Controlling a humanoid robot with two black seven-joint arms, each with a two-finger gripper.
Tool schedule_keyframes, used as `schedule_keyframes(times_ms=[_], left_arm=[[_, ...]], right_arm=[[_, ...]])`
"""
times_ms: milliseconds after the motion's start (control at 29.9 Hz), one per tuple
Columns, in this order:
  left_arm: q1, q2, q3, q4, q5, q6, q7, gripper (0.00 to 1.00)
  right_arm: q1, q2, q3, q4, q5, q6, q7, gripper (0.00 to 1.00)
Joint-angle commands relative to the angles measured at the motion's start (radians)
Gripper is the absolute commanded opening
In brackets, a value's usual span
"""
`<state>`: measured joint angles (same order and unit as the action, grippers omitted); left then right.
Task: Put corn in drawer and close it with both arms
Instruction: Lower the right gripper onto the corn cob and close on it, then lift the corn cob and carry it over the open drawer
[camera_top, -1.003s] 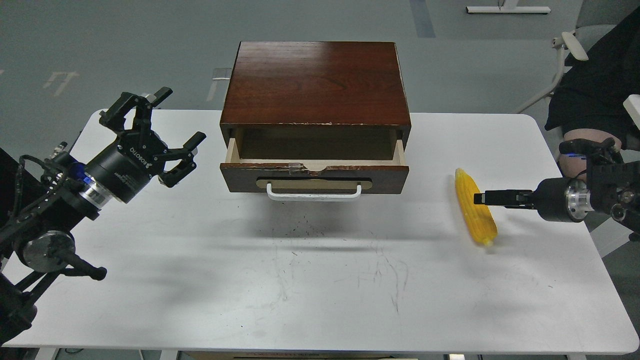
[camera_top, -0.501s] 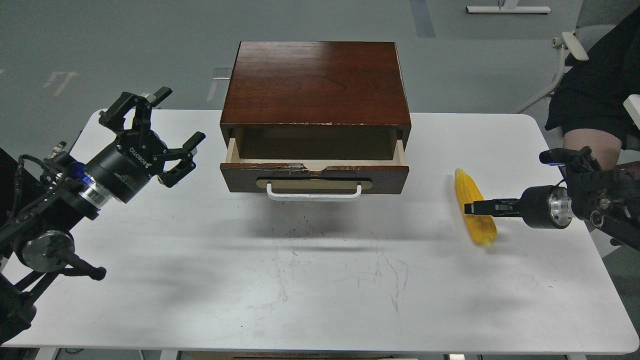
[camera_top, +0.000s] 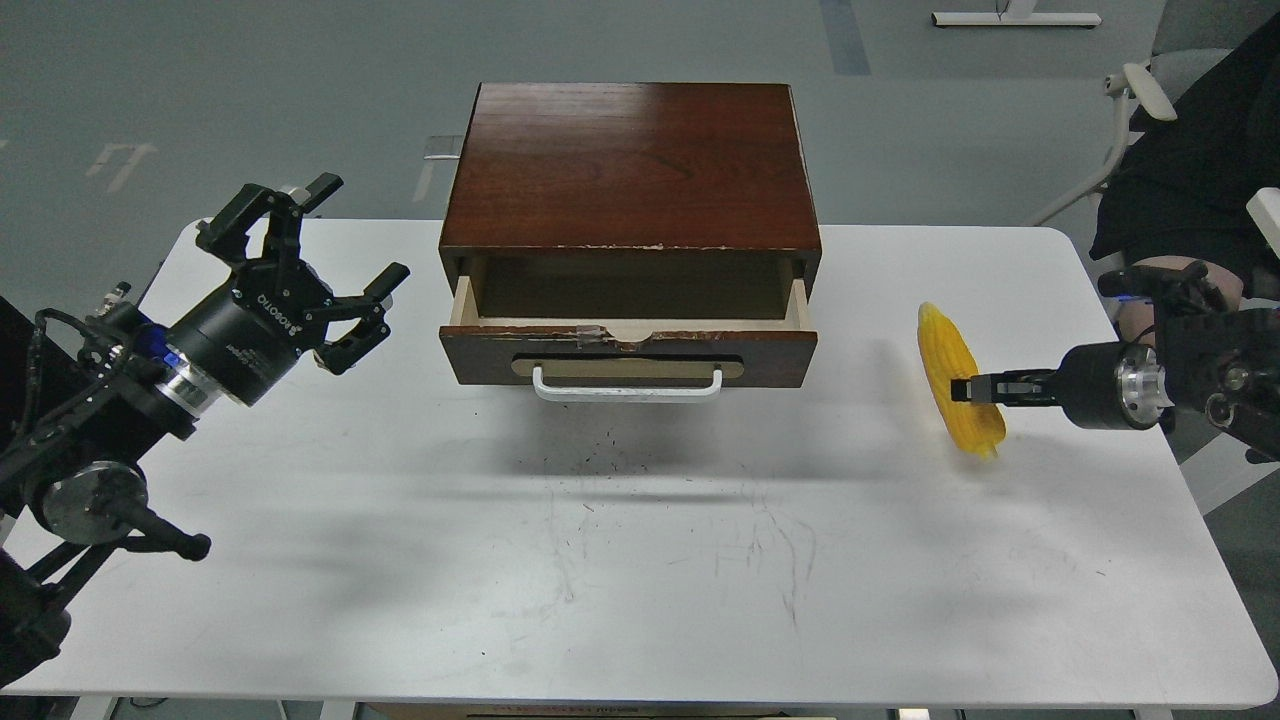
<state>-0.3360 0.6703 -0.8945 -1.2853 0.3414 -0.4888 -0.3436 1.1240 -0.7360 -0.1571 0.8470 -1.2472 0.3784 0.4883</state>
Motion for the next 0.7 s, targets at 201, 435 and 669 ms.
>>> schedule_keyframes(times_ms=[201, 435, 669], left_arm=[[0.000, 0.002, -0.001, 0.000, -0.001, 0.000, 0.000, 0.99], [-0.003, 0.008, -0.003, -0.005, 0.001, 0.000, 0.000, 0.99], [-0.003, 0.012, -0.003, -0.005, 0.001, 0.000, 0.000, 0.99]], right_arm=[[0.327, -0.040, -0.013, 0.167, -0.001, 0.008, 0.000, 0.05], [0.583, 0.061, -0.163, 0.259, -0.029, 0.004, 0.000, 0.05], [0.726, 0.203, -0.260, 0.357, -0.196, -0.036, 0.000, 0.05]])
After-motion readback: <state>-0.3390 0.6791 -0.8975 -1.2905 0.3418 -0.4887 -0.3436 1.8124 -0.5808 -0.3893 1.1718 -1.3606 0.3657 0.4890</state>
